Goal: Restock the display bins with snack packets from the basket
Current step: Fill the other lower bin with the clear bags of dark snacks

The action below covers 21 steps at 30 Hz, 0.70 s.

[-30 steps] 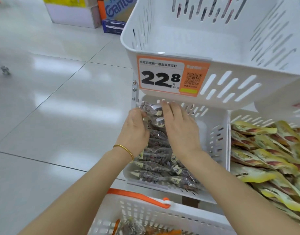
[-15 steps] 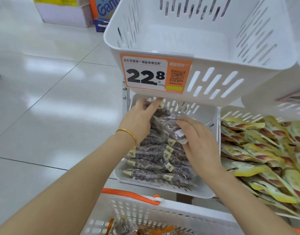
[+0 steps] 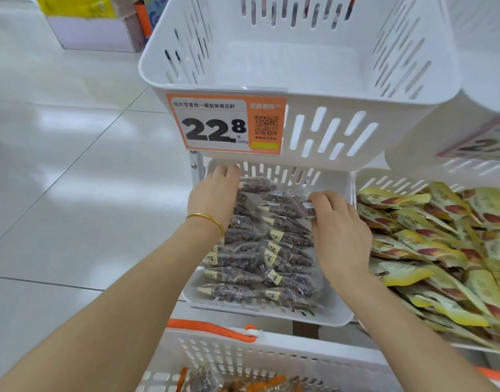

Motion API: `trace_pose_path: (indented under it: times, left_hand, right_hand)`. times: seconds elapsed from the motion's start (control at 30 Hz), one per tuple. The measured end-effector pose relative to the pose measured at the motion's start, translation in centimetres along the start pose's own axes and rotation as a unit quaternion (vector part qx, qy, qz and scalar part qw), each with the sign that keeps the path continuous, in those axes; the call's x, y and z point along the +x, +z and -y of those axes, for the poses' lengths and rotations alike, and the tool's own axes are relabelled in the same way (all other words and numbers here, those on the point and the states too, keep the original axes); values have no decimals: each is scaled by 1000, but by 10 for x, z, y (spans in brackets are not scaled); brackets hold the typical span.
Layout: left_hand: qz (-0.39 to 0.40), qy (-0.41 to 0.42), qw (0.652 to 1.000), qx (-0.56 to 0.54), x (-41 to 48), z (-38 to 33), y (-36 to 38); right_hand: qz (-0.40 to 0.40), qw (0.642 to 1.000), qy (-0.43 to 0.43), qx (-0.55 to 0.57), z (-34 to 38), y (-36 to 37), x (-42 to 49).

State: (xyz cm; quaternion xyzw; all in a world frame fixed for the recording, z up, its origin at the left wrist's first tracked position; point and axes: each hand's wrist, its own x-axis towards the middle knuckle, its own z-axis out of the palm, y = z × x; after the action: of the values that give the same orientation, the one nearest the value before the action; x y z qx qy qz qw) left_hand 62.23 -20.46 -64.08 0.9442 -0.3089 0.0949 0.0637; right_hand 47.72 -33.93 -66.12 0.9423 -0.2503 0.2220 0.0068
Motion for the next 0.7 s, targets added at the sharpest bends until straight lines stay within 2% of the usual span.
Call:
trace_pose_path:
  times: [0.07, 0.13, 0.23, 0.37, 0.5, 0.63, 0.7]
  left_hand:
    - [-69, 4, 991, 112, 0, 1, -4]
    - [-125, 35, 980, 149, 1, -6, -7]
    - [-25, 155, 979, 132, -3, -20, 13]
    - [41, 119, 990, 59, -4, -15, 19]
    - [41, 104, 993, -35, -10, -7, 16]
    - [30, 104, 994, 15, 8, -4, 18]
    - [45, 109, 993, 30, 17, -5, 18]
  right_hand:
    - [5, 1000, 15, -16, -1, 2, 2]
    - [7, 999, 25, -30, -2, 4, 5]
    - [22, 999, 11, -28, 0, 8, 10]
    - [24, 1000, -7, -11, 4, 10, 21]
    - [25, 999, -33, -4, 3, 11, 34]
    - [39, 998, -57, 12, 8, 16, 46]
    - [75, 996, -42, 10, 5, 22, 50]
